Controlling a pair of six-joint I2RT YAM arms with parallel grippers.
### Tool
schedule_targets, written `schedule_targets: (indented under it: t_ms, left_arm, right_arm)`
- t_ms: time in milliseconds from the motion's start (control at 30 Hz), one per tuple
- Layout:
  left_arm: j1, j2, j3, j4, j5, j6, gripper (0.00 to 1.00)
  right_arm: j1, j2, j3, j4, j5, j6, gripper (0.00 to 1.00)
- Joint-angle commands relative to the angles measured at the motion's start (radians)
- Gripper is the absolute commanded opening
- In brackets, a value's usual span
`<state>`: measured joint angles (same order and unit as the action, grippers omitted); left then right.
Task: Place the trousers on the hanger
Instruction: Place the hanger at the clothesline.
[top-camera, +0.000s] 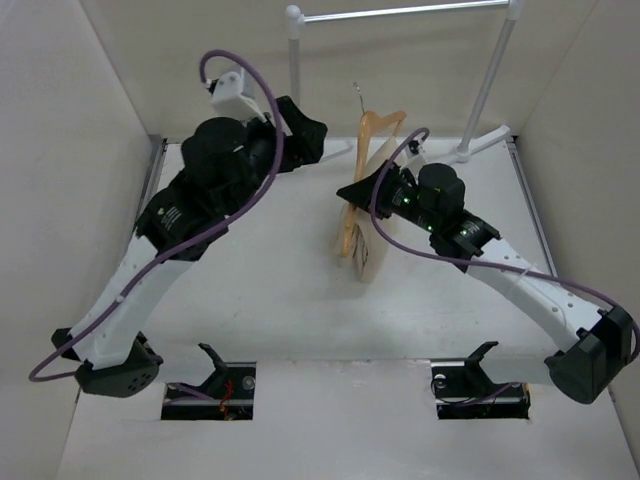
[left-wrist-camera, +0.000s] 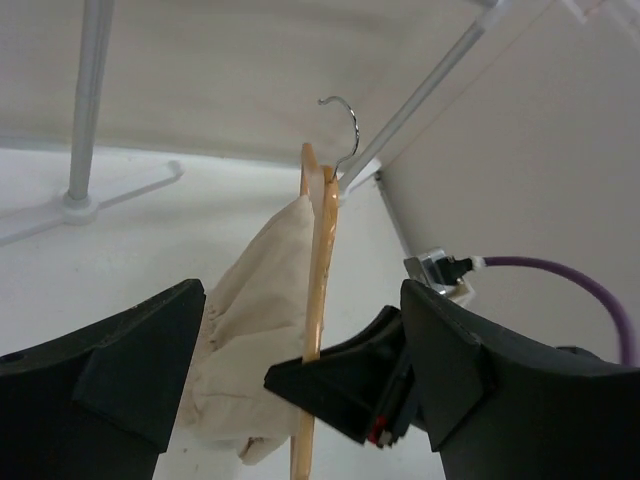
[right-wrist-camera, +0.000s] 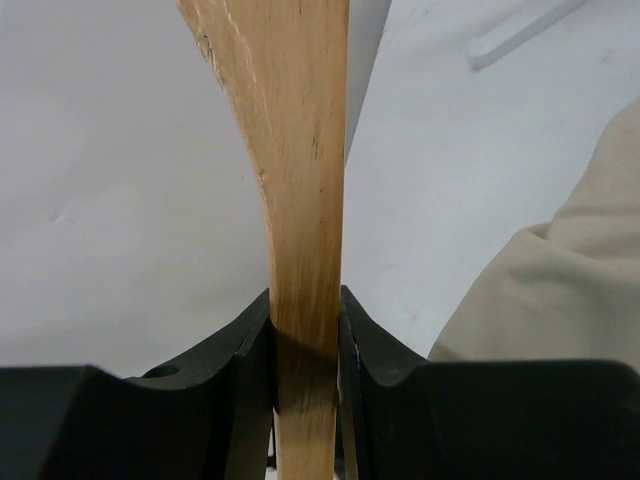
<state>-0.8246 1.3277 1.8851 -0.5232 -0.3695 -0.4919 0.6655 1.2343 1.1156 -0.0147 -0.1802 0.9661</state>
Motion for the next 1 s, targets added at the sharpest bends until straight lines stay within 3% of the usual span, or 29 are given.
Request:
schedule_targets:
  t_ms: [0, 267, 467, 733, 967]
  left_arm:
    - [0.029, -0.1, -0.044, 0.071, 0.006, -0.002, 0.78]
    - [0.132, -0.295, -0.462, 0.037, 0.027, -0.118, 0.75]
    - [0.222, -0.45, -0.757, -0.006, 0.09, -0.209, 0.75]
    - [0.374, -0.529, -0.892, -0.015, 0.211, -0.22, 0.75]
    - [0.454, -0.524, -0.931, 0.009, 0.274, -0.234, 0.75]
  right_arm:
    - [-0.052, 0.014, 0.139, 0.182, -0.039, -0.023, 0.07]
    - [-0.272, 0.224, 0.435, 0.185, -0.067, 0.011, 0.07]
    - [-0.362, 0.422, 0.686, 0.108, -0.039, 0.005, 0.08]
    - [-0.432, 0.637, 0.953, 0.004, -0.047, 0.013, 0.07]
    - [-0.438, 0.663, 0.892, -0.011, -0.038, 0.019, 0.07]
